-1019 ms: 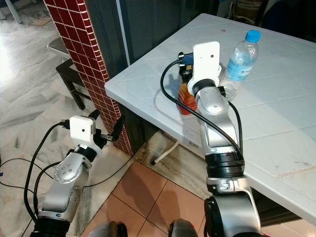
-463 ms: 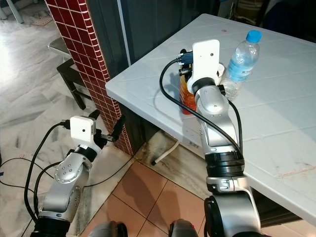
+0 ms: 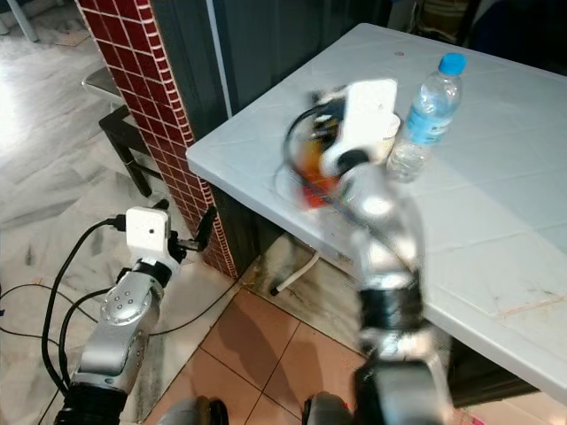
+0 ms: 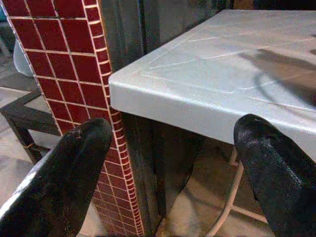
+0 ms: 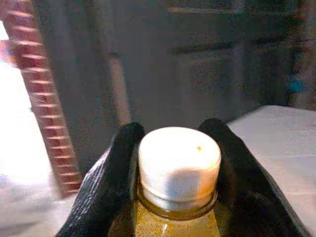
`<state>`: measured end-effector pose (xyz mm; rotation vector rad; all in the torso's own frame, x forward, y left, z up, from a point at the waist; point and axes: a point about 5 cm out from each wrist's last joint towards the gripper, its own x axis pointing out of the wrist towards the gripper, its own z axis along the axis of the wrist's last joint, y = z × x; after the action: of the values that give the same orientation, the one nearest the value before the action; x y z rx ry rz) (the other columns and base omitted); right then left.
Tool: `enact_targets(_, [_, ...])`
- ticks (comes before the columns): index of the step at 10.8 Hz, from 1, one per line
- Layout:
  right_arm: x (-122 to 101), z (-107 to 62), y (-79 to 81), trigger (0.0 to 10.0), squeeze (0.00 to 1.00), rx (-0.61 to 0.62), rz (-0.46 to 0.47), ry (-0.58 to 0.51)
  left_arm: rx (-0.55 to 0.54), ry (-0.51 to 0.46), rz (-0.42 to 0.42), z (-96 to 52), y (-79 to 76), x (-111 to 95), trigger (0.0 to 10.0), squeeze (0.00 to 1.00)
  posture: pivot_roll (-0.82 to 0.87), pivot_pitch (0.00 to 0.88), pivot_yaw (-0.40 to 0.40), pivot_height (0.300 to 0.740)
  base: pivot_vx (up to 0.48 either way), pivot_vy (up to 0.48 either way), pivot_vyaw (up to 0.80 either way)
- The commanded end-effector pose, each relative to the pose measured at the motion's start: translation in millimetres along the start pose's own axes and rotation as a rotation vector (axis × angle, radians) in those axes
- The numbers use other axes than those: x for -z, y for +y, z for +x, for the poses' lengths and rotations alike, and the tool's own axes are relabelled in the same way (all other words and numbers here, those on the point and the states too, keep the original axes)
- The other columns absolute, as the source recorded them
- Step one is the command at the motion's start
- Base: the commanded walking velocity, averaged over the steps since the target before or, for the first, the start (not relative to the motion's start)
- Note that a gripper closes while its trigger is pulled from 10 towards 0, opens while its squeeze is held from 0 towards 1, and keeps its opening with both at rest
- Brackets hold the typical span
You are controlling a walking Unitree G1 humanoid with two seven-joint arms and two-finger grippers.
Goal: Restocking fridge
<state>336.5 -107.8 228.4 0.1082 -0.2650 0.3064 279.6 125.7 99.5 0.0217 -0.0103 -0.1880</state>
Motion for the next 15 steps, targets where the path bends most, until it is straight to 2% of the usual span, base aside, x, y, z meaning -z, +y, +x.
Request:
enact_targets(1, [-16,-1.3,10.8,0.0,0.0,-0.06,0.02,-0.066,-0.032,0.016,0.01,0.6,5.0,2,10.0,0.0,-0.06,0.042,0.053,0.74,0.0,0.0,0.0])
enact_targets(2, [-15,-6.2,18.8,2.7,0.0,-0.079,0.023,-0.077,-0.052,0.011,0.012,2.6,6.9,1,10.0,0.0,-0.06,0.042,0.053,0.74,0.0,0.0,0.0])
enact_targets(3, [-13,-8.9,21.6,10.0,0.0,-0.086,0.029,-0.077,-0.056,0.013,0.009,3.2,6.8,1,10.0,0.0,-0.06,0.042,0.053,0.74,0.0,0.0,0.0])
enact_targets(6, [-1,-21.0,30.1,10.0,0.0,-0.109,0.031,-0.034,-0.072,0.023,0.034,2.9,7.5,4,10.0,0.0,-0.07,0.038,0.052,0.74,0.0,0.135,0.0])
enact_targets(7, [4,-22.0,28.6,10.0,0.0,-0.092,-0.013,-0.019,-0.078,0.025,0.038,3.7,8.1,4,10.0,0.0,-0.07,0.035,0.052,0.74,0.0,0.439,0.0])
enact_targets(11, [18,-29.4,19.1,10.0,0.0,-0.045,0.005,0.034,-0.093,0.019,0.043,4.1,9.2,4,10.0,0.0,-0.06,0.028,0.05,0.74,0.0,0.44,0.0])
enact_targets(12, [23,-32.9,19.5,10.0,0.0,-0.051,-0.015,0.055,-0.096,0.017,0.047,4.4,9.0,4,10.0,0.0,-0.06,0.025,0.048,0.74,0.0,0.435,0.0])
enact_targets(13, [35,-40.1,17.0,10.0,0.0,-0.029,-0.076,0.107,-0.104,0.003,0.045,3.5,9.9,3,10.0,0.0,-0.05,0.022,0.045,0.74,0.0,0.0,0.0])
enact_targets(15, [60,-60.0,9.3,10.0,0.0,0.019,-0.105,0.161,-0.122,-0.003,0.057,-0.1,11.4,3,10.0,0.0,-0.05,0.019,0.044,0.74,0.0,0.0,0.0])
